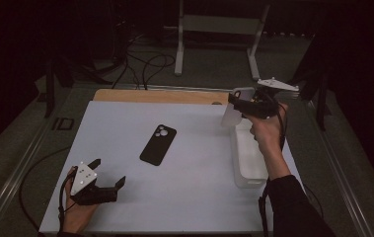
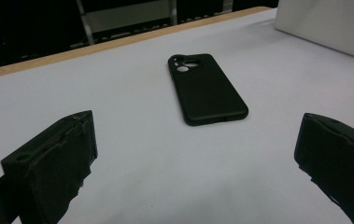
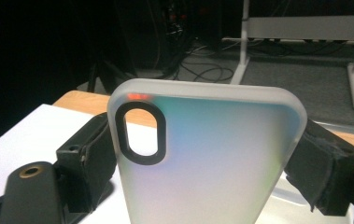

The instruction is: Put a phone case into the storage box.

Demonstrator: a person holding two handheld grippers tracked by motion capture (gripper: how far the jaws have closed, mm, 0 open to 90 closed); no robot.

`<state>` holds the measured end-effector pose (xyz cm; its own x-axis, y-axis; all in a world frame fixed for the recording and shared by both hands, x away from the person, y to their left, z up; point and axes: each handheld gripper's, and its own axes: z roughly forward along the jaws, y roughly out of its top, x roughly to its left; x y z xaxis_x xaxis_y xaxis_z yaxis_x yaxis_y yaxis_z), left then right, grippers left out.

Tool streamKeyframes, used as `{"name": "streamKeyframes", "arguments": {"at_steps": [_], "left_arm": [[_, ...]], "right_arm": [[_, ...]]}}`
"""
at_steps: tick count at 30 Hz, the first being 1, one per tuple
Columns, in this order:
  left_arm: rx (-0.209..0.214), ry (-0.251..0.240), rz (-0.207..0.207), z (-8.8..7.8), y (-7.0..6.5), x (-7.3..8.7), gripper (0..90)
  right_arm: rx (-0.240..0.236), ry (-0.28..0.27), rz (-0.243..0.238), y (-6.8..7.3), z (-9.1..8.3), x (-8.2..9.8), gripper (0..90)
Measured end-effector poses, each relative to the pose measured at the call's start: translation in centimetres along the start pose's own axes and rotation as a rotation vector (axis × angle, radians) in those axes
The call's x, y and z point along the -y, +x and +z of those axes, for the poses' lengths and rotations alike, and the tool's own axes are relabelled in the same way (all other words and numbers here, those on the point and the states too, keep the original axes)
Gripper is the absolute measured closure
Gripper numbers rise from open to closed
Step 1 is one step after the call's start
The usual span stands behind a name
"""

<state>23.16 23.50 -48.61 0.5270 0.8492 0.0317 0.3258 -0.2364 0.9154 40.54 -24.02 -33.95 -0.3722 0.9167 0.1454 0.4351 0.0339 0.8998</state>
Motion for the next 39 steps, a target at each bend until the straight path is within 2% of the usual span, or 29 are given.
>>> {"name": "streamKeyframes", "arguments": {"at_steps": [7,12,18,21,29,34,39], "left_arm": [[-0.007,0.000,-0.001,-0.1,0.0,-0.1,0.0],[-0.009,0.000,-0.003,-0.1,0.0,-0.1,0.0],[-0.012,-0.002,0.000,-0.1,-0.1,-0.1,0.0],[-0.013,-0.001,-0.001,-0.1,-0.1,-0.1,0.0],[-0.015,-0.003,-0.002,-0.1,-0.1,-0.1,0.0],[-0.015,-0.004,-0.003,-0.1,-0.1,-0.1,0.0],[-0.015,-0.003,-0.002,-0.1,-0.1,-0.1,0.0]], "right_arm": [[0.036,0.003,0.016,-1.2,0.2,-0.6,17.0],[0.085,0.012,0.012,-1.9,0.6,-0.8,17.1],[0.148,0.042,0.023,-3.1,1.5,-0.5,17.2],[0.177,0.058,0.045,-3.9,2.0,-0.3,17.2],[0.244,0.102,0.056,-5.2,3.3,0.4,17.1],[0.258,0.111,0.060,-5.4,3.7,0.6,17.1],[0.272,0.142,0.068,-5.8,5.0,1.6,17.1]]}}
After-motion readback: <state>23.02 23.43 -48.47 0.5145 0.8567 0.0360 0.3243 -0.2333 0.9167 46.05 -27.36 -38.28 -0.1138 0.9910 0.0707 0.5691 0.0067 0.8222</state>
